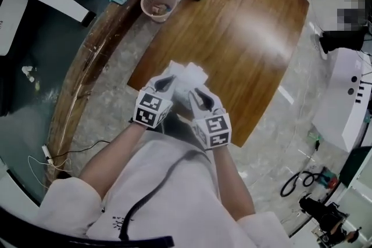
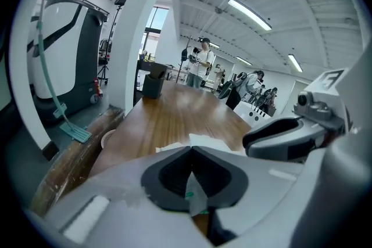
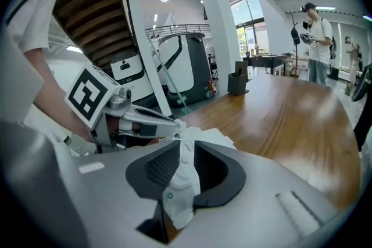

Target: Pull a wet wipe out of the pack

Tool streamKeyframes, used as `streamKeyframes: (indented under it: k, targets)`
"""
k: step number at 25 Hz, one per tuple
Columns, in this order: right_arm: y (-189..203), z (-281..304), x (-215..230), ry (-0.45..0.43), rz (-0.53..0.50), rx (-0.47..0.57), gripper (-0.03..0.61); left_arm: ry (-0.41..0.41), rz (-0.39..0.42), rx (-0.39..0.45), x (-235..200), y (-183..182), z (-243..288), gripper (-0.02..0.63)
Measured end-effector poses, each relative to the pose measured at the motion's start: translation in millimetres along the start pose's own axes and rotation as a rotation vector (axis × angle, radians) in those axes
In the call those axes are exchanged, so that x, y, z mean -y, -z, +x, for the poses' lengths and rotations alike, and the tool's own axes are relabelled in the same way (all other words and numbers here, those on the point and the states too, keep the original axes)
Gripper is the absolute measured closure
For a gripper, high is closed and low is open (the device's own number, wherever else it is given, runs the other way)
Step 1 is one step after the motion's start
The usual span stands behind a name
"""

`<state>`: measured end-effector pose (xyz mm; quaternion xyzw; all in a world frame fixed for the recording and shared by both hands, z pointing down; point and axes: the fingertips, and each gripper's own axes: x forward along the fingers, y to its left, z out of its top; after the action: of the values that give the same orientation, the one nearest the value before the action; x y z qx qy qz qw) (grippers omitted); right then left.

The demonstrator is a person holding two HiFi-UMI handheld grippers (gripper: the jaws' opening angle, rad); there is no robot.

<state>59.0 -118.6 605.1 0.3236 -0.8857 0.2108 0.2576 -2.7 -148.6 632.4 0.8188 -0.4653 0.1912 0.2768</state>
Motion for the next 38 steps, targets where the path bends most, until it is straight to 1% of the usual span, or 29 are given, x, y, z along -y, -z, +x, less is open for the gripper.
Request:
streamKeyframes:
  k: [2,4,7,10,12,16,22,24,26,27,38]
  targets:
    - [5.3,7.6,-2.2,-0.025,-0.005,-0.032,0.486,-0.011,-0.025,0.000,-2.0,4.3,1.1,0.607]
    - [8.0,12.1,-2.5,-0.029,-0.011,-0.049,0.472,-0.019,-0.040,0.005,-1.4,5.9,1.5,0.607]
    - [14.3,18.3,-2.1,-0.032,-0.015,-0.085,0.470,-0.022,-0.044,0.008,-1.4,6.9,1.2,0.607]
    - [22.8,23.2,-1.1,-0.036,-0.042,-0.135,0.471,-0.022,-0.047,0.007,-2.2,8.2,1.1,0.607]
    - [22.3,25.3,-2.2,-0.040,-0.056,-0.150,0.471,-0.023,-0.047,0.006,-2.4,7.1,1.4,0.607]
    - [23.1,28.9,-3.0,-0.034,-0.088,-0.184,0.487,-0.022,-0.046,0.004,-1.6,6.7,1.6,0.607]
    - [25.1,35.2,-0.8,-0.029,-0.090,-0.241,0.506,-0.016,-0.040,0.001,-1.9,5.7,0.2,0.607]
    - [25.6,36.1,-1.8,-0.030,-0.099,-0.253,0.528,-0.011,-0.040,0.001,-2.5,5.0,0.5,0.607]
    - [24.6,34.8,-2.3,-0.022,-0.103,-0.251,0.558,-0.003,-0.037,0.000,-2.4,4.5,0.5,0.607]
    - [23.6,33.7,-2.7,-0.016,-0.101,-0.246,0.561,0.001,-0.036,-0.001,-2.5,4.6,0.1,0.607]
    - [11.8,25.9,-3.8,0.032,-0.039,-0.174,0.563,0.050,-0.022,-0.025,-2.3,4.1,-1.0,0.607]
